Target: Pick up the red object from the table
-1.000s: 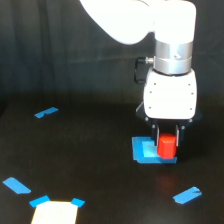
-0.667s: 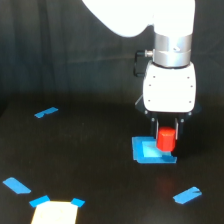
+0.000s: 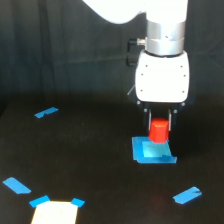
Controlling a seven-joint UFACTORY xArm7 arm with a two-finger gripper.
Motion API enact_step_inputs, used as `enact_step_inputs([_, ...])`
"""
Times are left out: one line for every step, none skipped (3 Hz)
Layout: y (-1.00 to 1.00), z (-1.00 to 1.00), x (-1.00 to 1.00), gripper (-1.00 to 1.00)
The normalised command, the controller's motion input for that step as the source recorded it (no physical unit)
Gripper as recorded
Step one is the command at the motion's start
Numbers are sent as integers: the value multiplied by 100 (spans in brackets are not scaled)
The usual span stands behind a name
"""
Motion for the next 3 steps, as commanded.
enact_step_inputs([-100,100,-100,-98])
enact_step_inputs([-100,96,-100,-100])
enact_step_inputs([-21,69,-20,-100])
